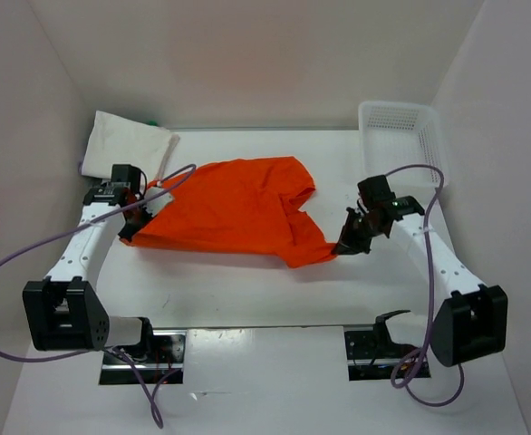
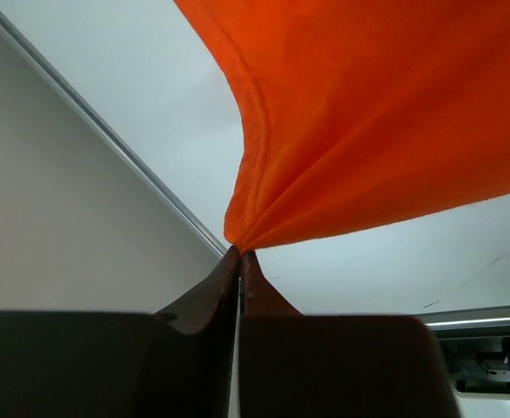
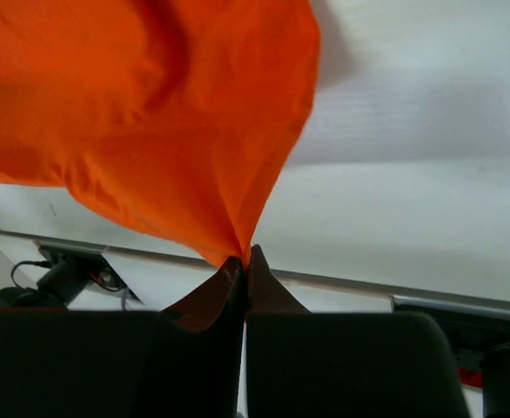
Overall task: Fold and stack the t-shirts
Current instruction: Flatten out the tshirt
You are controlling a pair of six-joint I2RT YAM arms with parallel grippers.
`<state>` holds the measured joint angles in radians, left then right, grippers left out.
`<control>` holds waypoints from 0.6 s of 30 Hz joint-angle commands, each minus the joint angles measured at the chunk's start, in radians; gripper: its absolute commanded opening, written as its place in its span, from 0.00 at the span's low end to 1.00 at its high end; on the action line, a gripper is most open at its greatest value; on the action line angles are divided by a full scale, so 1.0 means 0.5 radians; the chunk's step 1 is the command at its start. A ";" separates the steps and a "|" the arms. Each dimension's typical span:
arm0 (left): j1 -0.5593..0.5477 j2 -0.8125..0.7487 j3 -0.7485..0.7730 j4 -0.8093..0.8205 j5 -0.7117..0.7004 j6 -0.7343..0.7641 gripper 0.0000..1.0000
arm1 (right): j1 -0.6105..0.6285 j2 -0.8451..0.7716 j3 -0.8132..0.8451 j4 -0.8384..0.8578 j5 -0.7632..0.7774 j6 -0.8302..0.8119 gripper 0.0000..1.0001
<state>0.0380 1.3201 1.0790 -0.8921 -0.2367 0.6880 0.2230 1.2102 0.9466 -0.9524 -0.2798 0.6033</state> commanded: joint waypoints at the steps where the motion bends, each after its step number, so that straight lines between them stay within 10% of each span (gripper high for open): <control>1: 0.004 0.081 0.118 0.087 0.041 -0.026 0.00 | 0.011 0.174 0.300 0.159 0.026 -0.068 0.00; 6: -0.018 0.541 0.893 0.112 0.114 -0.268 0.00 | -0.124 0.970 1.528 0.129 0.130 -0.304 0.00; 10: -0.036 0.731 1.936 0.314 0.145 -0.696 0.00 | -0.185 1.671 3.775 -0.276 0.387 -0.287 0.00; 13: -0.036 0.515 2.073 0.740 0.246 -0.796 0.00 | -0.219 1.785 4.347 -0.169 0.418 -0.200 0.00; 18: -0.058 0.493 1.958 0.729 0.350 -0.738 0.00 | -0.268 1.676 4.219 -0.154 0.351 -0.219 0.00</control>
<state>0.0074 1.5715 2.1273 -0.5594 -0.1120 0.3546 0.1009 2.1479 3.0211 -1.0046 -0.1242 0.4999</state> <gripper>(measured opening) 0.008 0.004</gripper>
